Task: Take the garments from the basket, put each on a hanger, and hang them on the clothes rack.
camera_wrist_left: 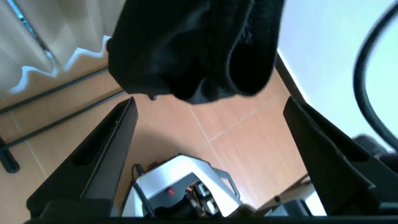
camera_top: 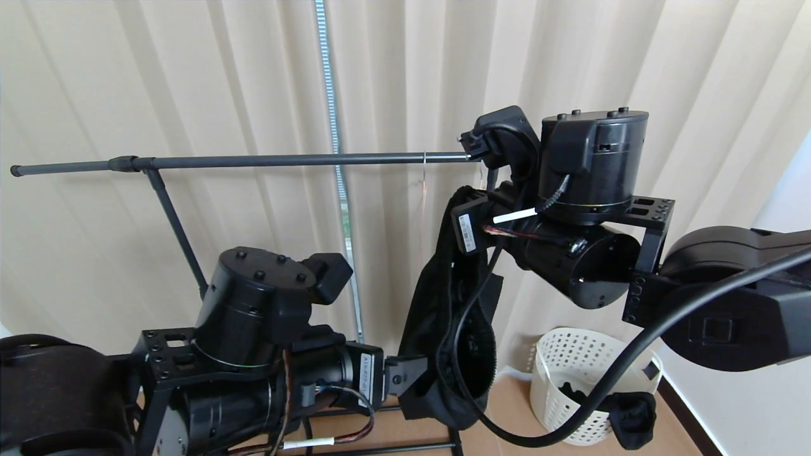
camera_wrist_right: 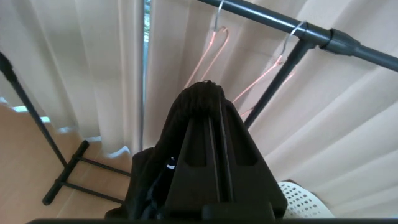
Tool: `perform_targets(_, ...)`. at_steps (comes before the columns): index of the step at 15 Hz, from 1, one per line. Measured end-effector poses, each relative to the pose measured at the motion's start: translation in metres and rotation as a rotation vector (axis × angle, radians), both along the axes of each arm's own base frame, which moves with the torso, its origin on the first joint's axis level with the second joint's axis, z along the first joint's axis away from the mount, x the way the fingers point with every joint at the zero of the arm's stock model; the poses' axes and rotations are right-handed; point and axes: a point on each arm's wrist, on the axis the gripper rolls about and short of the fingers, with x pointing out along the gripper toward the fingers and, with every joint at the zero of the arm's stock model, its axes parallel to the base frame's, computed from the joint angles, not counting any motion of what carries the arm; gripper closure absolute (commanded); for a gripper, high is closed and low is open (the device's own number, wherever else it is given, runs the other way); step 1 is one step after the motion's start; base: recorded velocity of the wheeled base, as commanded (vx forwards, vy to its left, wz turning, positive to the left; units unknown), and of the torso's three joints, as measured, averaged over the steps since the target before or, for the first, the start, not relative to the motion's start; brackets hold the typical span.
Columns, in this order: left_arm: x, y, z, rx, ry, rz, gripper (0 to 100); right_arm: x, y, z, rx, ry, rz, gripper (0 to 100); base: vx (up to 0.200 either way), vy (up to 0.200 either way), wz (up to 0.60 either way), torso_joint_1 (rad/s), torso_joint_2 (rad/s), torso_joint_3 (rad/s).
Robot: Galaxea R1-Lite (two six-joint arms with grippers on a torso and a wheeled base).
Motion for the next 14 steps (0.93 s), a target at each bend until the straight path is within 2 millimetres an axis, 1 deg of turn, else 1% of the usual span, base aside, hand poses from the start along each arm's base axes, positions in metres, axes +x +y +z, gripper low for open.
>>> perform_targets(4,0.014,-0.017,-0.013,-0.011,-0.005,0.105,0,-0.013,0.009,0.004,0.007,-0.010,0.029,100,0.000,0.000,0.00,0.000,0.00,0.000)
perform_targets(6,0.016,-0.025,-0.020,-0.015,-0.005,0.100,0,-0.020,0.013,0.006,0.017,-0.015,0.022,100,0.000,0.000,0.00,0.000,0.00,0.000)
perform_targets(8,0.014,-0.034,-0.026,-0.018,-0.001,0.079,0,-0.029,0.019,0.005,0.028,-0.010,0.031,100,0.000,0.000,0.00,0.000,0.00,0.000)
perform_targets(11,0.013,-0.039,-0.034,0.004,0.005,0.076,0,-0.034,0.022,0.006,0.041,-0.022,0.034,100,0.000,0.000,0.00,0.000,0.00,0.000)
perform_targets(14,0.019,-0.041,-0.050,0.104,-0.035,0.196,0,-0.037,0.021,0.010,0.050,-0.030,0.036,100,0.000,0.000,0.00,0.000,0.00,0.000)
